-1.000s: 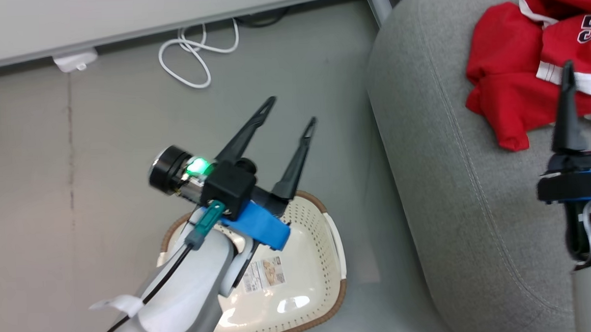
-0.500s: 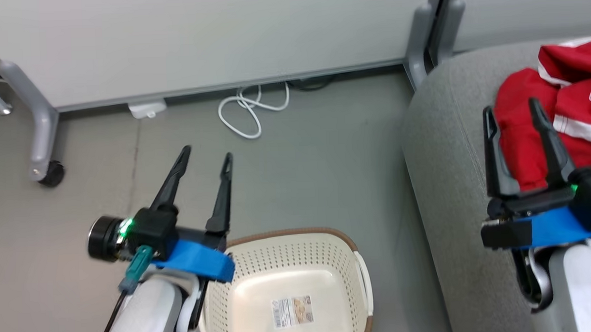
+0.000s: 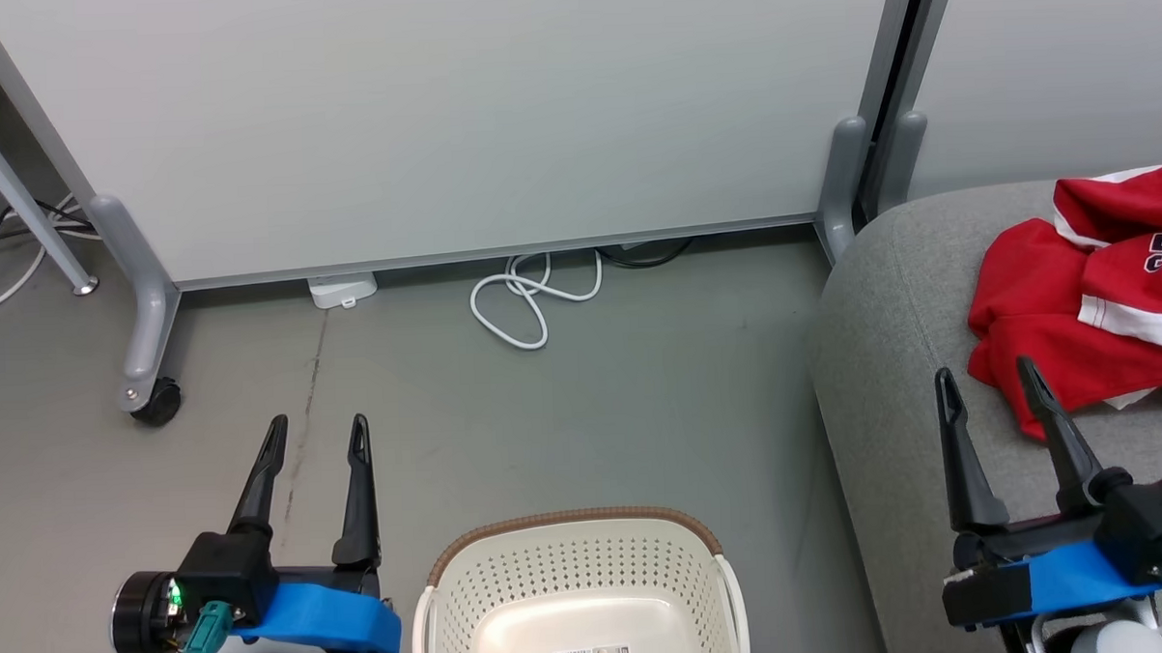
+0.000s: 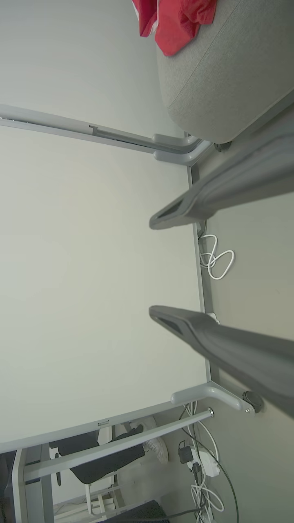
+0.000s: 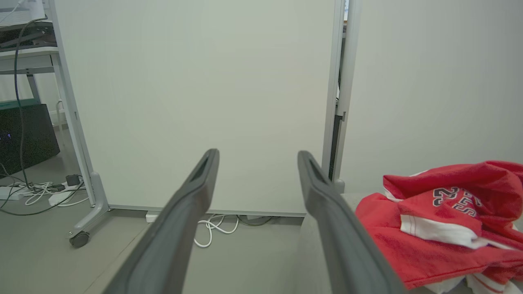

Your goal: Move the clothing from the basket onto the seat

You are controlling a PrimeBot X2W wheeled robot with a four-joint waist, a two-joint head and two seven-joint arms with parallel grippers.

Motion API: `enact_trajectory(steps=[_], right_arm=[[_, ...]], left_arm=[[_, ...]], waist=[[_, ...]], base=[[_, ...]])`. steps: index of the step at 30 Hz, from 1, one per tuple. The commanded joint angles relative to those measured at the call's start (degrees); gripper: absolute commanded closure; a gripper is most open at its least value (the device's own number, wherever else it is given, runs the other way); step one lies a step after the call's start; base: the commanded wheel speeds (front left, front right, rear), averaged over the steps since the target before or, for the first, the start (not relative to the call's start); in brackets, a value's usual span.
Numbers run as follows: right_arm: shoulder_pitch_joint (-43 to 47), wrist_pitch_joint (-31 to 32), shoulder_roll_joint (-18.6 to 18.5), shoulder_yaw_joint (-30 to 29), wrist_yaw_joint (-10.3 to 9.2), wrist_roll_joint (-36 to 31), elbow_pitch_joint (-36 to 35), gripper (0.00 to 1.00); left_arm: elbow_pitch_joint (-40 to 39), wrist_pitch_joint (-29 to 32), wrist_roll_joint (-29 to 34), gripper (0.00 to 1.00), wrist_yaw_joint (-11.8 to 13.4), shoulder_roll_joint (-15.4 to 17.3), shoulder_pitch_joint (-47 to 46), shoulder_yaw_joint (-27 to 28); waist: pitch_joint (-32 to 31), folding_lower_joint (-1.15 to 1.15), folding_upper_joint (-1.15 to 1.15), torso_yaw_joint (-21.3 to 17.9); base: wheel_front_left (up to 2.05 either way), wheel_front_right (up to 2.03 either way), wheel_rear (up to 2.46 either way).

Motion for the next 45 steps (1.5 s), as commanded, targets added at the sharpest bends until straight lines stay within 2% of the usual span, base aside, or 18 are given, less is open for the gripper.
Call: enact_trajectory(steps=[1, 16, 28, 29, 34, 45], right_arm=[[1.64, -0.02, 0.28, -0.19, 0.01, 0.01, -0.20, 0.00], [7.39, -0.02, 0.43, -0.56, 0.01, 3.74, -1.20, 0.00], [7.06, -0.01, 0.43, -0.64, 0.01, 3.83, -0.61, 0.00], [7.02, -0.01, 0.43, -0.63, 0.01, 3.86, -0.56, 1.00], [7.37, 0.16, 0.66, -0.58, 0.00, 4.07, 1.96, 1.00], [5.84, 3.44, 0.61, -1.05, 0.00, 16.66, 3.07, 1.00]], left_arm=[[-0.27, -0.14, 0.54, 0.00, -0.38, -0.15, 0.98, 0.86], [-1.27, -0.14, 3.49, 0.00, -2.38, -2.51, 5.42, 4.72], [-1.39, -0.14, 5.39, 0.00, -3.59, -3.71, 5.55, 6.40], [-1.39, -0.14, 5.54, 1.00, -3.65, -3.77, 5.49, 6.50], [0.95, 0.50, 4.85, 1.00, -3.71, -4.12, 6.92, 5.65], [1.14, 3.76, -7.45, 1.00, -4.68, -4.68, 5.66, 7.95]], waist=[[-0.61, 0.01, 0.00, -0.06], [-2.80, 0.01, 0.00, 0.50], [-2.84, 0.01, 0.00, 0.32], [-2.81, 0.01, 0.00, 0.31], [-2.82, 0.01, 0.00, 0.29], [-2.69, 0.01, 0.00, -0.09]], base=[[0.00, 0.00, 0.00], [0.00, 0.00, 0.00], [0.00, 0.00, 0.00], [0.00, 0.00, 0.00], [0.00, 0.00, 0.00], [0.00, 0.00, 0.00]])
